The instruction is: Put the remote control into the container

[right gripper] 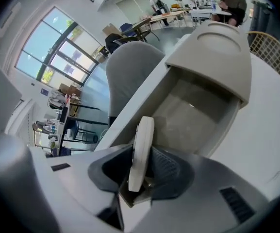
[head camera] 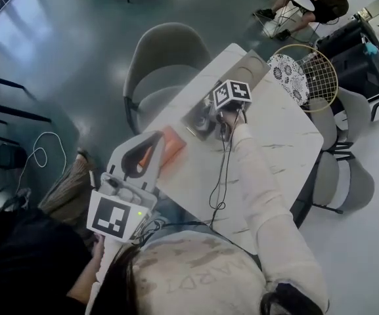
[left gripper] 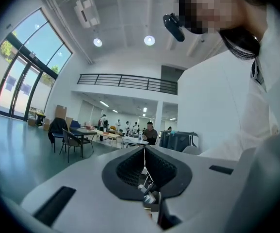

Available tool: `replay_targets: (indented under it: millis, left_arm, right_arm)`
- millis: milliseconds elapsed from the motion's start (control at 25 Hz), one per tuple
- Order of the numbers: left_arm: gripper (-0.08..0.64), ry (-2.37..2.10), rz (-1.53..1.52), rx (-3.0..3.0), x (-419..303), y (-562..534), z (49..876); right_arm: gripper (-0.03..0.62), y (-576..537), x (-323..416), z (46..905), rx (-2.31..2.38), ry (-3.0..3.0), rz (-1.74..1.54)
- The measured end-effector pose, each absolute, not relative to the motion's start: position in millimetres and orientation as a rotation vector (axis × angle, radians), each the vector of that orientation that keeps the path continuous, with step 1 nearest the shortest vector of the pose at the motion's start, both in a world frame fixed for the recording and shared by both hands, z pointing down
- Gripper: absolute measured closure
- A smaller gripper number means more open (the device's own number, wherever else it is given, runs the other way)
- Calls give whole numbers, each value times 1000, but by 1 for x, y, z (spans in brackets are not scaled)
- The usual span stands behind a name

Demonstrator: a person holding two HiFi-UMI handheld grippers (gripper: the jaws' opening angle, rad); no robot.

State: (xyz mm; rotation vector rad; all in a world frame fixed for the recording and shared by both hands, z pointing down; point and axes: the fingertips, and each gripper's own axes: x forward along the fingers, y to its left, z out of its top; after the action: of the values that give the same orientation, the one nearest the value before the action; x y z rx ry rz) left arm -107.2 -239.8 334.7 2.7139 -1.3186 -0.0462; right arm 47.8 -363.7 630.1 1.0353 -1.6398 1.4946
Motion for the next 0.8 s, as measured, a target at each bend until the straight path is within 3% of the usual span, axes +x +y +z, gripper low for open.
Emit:
replay_targets:
  millis: [320,800]
  left_arm:
    - [545,-1311,-39,2712,-108,-238,335]
    - [545,-1305,-35,2718,-110,-237,333]
  right_arm:
    - [449,-364,60,629,1005,-1614,1237]
    - [448,-361,61,630,960,-1580,1247]
